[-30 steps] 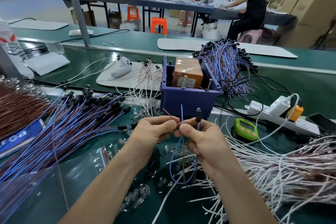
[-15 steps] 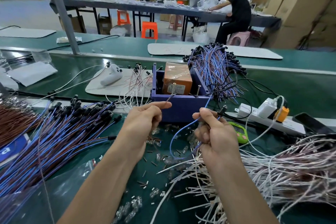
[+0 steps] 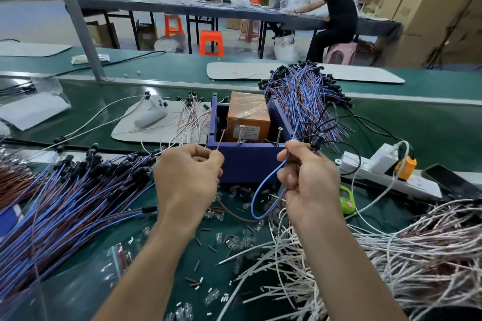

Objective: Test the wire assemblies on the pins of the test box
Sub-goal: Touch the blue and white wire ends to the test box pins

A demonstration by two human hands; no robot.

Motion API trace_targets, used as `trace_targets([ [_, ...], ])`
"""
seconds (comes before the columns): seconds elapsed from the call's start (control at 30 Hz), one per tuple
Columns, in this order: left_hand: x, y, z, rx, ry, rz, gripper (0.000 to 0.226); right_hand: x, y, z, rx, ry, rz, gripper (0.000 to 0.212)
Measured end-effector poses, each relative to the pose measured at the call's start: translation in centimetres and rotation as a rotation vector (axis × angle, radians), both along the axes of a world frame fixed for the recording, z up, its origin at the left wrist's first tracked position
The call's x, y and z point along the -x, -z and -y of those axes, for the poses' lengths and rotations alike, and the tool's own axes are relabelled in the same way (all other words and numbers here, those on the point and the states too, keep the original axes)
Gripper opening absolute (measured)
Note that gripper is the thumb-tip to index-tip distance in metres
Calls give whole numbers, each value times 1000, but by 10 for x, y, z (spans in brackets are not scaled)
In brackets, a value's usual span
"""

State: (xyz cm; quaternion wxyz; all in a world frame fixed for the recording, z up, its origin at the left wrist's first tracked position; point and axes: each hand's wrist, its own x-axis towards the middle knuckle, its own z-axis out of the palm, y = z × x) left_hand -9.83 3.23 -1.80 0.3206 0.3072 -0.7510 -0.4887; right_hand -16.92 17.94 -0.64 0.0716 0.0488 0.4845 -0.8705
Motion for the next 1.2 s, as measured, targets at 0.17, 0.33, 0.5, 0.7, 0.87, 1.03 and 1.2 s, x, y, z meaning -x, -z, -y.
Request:
trace_targets([
  [0.17,-2,2,0,51,11,8,25,1,2,-6,-53,4,17,6],
  [0.33,1,6,-6,11,59,-40,23,-9,9,-11,-97,-31,55,6],
  [0.5,3,12,-9,-9,108,-70,26,-13,12,-8,-98,-54,59,9],
  [0.7,1,13,-10,-2,119,-90,24,-12,12,-10,-107,-50,70,8],
  [0.87,1,15,-10,-34,136,-85,21,-13,12,-9,-117,-50,71,7],
  [1.03,1,16,-11,-37,156,-93,21,-12,12,-9,-121,-49,74,6],
  [1.2,-1,16,-10,-30,154,-98,22,-12,13,-9,-130,-58,78,7],
])
